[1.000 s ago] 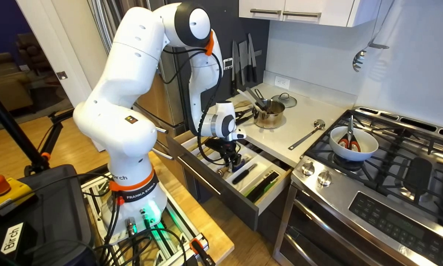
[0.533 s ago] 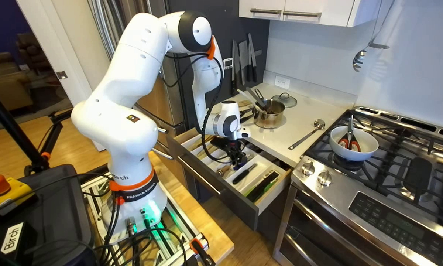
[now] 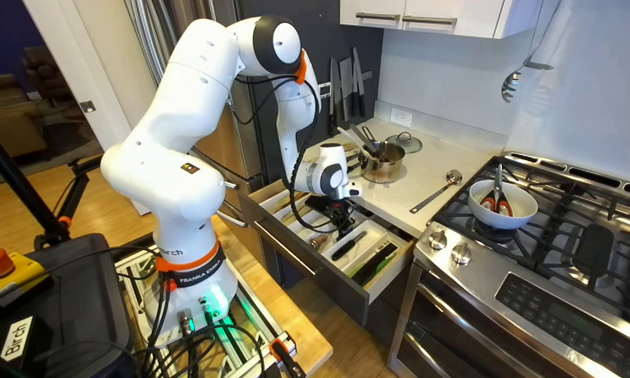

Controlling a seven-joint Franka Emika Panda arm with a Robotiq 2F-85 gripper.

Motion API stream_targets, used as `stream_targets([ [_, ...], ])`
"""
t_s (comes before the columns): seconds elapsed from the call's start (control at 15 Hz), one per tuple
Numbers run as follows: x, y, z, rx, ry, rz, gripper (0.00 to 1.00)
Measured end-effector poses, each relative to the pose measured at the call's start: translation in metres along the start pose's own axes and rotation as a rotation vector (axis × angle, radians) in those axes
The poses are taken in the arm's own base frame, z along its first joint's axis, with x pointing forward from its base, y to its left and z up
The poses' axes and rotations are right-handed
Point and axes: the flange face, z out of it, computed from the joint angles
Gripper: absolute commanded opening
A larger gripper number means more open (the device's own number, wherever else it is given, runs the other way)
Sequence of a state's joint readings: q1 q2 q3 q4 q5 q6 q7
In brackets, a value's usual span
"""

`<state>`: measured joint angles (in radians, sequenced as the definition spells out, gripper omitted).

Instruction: Pick up the white and blue object from the open drawer and put it on the kitchen counter

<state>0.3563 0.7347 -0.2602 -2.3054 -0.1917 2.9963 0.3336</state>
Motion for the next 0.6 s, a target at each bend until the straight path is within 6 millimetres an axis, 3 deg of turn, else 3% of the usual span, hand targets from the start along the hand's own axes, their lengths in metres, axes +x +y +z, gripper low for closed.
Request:
stream_targets([
  [0.13,0.002,0.004,-0.016,0.026,0.022,-0.017,0.01],
  [0.27,0.0,0.007,-0.045,0.083,0.048,-0.076,0.01],
  [0.47,-0.019,0.014,-0.089,0.161,0.02,-0.209,0.01],
  [0.6,-0.033,0.03,-0.112,0.19,-0.025,-0.237,0.01],
])
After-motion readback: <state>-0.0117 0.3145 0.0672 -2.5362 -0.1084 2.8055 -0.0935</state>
